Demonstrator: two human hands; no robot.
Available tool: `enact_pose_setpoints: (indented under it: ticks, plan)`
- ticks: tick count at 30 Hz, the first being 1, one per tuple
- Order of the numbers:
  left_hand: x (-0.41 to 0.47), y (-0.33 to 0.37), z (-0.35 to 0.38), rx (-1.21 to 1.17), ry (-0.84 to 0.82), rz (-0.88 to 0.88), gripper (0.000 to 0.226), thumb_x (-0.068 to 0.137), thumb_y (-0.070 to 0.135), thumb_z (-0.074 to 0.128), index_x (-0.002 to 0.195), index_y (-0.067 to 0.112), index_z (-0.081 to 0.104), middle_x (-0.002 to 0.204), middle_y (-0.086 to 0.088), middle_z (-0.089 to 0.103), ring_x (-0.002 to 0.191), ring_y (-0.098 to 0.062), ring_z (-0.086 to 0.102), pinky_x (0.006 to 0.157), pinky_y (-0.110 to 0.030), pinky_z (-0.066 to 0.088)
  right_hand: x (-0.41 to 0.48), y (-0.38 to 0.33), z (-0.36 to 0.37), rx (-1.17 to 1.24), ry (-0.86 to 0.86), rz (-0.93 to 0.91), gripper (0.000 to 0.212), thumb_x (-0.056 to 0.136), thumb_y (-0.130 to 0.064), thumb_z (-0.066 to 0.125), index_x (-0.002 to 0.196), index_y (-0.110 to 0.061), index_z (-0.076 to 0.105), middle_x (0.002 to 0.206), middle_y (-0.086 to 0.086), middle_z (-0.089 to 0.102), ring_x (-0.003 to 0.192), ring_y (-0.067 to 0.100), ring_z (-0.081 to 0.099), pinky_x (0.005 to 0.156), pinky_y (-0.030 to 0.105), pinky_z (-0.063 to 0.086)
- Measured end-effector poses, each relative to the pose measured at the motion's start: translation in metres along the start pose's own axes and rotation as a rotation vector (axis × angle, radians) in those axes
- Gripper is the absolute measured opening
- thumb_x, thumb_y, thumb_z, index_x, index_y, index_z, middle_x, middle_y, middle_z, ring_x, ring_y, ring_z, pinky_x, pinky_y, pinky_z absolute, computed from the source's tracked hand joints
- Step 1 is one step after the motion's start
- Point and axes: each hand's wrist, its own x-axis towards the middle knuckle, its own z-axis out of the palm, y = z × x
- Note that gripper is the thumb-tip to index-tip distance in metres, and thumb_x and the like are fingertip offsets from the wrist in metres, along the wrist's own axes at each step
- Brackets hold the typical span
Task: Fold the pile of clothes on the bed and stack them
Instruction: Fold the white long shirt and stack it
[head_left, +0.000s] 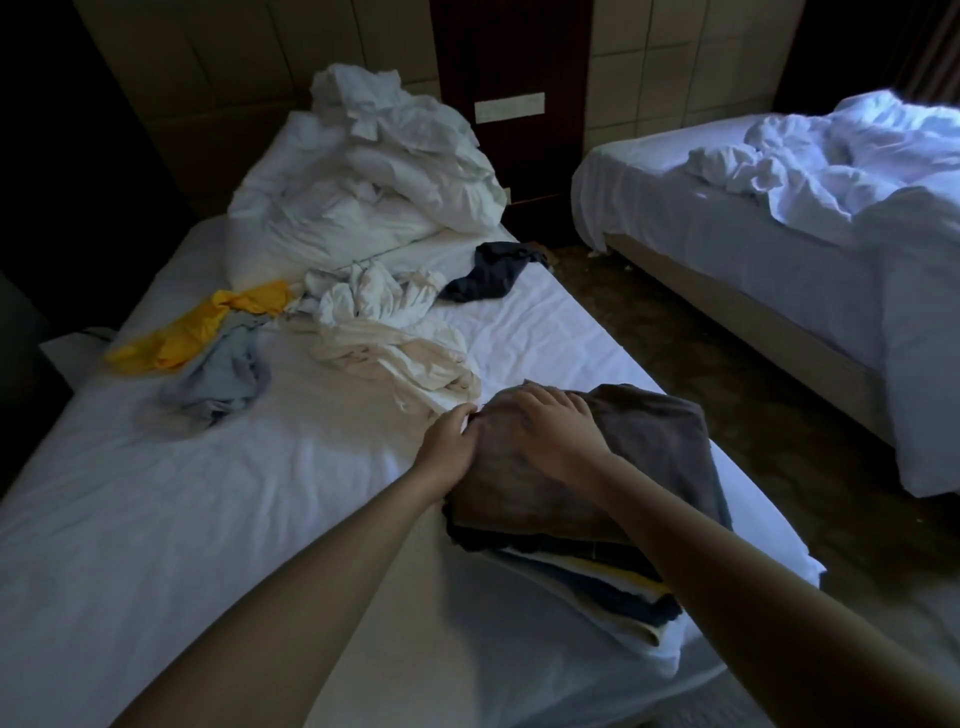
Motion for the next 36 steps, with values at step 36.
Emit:
enact_pose_setpoints:
  ticks: [36]
  plan:
    - [0.070,-0.134,-0.113,-0.865,0.035,-0.291,0.023,0.092,0.001,0.043,0.083,0.009,0.063,0.073,-0.007,0.061,0.069,-0.015,0.056,0.067,-0.027,0.043,0.112,-0.065,0.113,-0.020,-0.168,-0.008,0.053,0.096,-0.025,0.040,0.145,-0.020,0.021,0.150,0.002,0.031,0.125,0.028,0.044,0.094,0.033,0.039]
